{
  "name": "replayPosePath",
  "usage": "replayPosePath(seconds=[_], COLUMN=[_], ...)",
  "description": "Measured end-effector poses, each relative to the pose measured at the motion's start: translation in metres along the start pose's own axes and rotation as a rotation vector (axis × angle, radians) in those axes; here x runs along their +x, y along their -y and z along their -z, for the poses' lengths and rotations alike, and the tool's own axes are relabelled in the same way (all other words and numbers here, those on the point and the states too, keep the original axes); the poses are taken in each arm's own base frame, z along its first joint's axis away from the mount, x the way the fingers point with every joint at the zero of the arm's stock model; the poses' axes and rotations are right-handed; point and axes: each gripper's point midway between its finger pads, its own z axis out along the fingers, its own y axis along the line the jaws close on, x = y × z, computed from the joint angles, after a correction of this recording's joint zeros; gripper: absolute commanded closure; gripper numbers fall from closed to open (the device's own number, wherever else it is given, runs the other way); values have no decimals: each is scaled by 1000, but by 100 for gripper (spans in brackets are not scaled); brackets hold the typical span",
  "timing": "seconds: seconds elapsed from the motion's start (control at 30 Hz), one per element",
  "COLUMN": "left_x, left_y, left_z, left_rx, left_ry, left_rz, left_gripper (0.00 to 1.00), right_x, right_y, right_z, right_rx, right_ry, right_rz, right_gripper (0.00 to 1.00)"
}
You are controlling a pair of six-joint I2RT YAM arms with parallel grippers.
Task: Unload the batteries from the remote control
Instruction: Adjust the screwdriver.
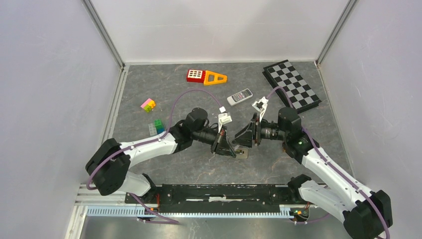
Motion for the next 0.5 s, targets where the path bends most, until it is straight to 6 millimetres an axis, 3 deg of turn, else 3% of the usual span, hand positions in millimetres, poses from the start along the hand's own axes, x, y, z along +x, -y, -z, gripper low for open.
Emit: replayPosePath(seconds=[0.13, 0.27, 0.5], left_x=[3, 7, 14], left_y=[-2, -2, 6], left_z=[12, 23, 29], left_rx=[-9, -22, 13], left_ry=[-81, -153, -223], left_rz=[-23, -41, -37], left_gripper=[98, 98, 98], right_x=[3, 11, 23], right_y=[-2, 2, 5], right_z=[5, 9, 12], right_rx=[-52, -60, -63], right_ry=[-23, -61, -129], right_rz=[62, 104, 125], right_gripper=[46, 56, 54])
